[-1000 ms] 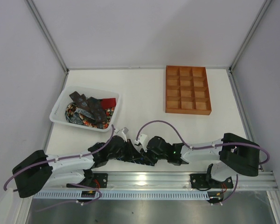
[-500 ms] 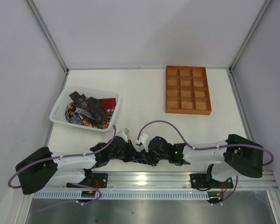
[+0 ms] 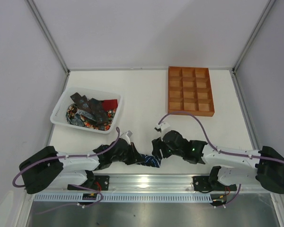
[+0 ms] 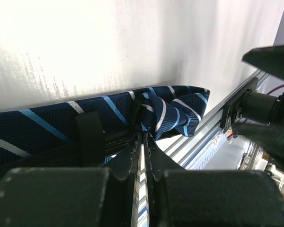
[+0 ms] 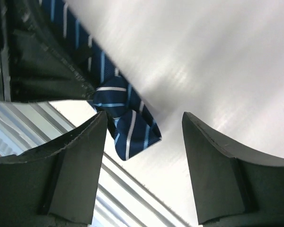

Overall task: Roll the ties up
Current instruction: Roll the tie

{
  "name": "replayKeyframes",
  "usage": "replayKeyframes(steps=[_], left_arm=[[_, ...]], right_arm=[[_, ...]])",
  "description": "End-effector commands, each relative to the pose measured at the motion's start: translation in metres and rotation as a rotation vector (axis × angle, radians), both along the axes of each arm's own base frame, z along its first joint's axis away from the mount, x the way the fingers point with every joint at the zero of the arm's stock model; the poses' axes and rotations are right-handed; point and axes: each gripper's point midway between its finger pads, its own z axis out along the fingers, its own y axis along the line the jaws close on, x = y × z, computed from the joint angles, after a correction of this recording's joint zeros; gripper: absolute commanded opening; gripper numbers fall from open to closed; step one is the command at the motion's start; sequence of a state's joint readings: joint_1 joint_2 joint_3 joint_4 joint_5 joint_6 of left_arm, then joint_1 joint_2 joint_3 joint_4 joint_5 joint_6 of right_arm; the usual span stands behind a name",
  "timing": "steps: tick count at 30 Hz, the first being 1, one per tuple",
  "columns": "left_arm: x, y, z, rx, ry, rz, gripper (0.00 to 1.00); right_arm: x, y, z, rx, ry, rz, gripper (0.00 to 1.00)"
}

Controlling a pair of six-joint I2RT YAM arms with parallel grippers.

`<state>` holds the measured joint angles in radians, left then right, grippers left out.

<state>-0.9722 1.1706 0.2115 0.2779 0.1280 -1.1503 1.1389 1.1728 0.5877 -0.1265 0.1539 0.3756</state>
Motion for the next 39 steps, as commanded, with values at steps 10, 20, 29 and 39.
replayKeyframes(steps=[10,20,29,39], left_arm=[[0.003,-0.009,0.004,-0.028,-0.017,-0.024,0.09],[0.002,-0.010,0.000,-0.018,-0.011,-0.032,0.09],[0.005,-0.014,0.000,-0.010,-0.015,-0.041,0.09],[0.009,-0.031,0.001,-0.012,-0.017,-0.083,0.07]], right_arm=[[-0.032,-0.029,-0.012,0.276,0.480,-0.366,0.80],[-0.034,-0.022,-0.030,0.346,0.482,-0.316,0.71],[-0.035,-0.013,-0.024,0.366,0.496,-0.293,0.53],[-0.032,-0.010,-0.005,0.319,0.475,-0.266,0.20]])
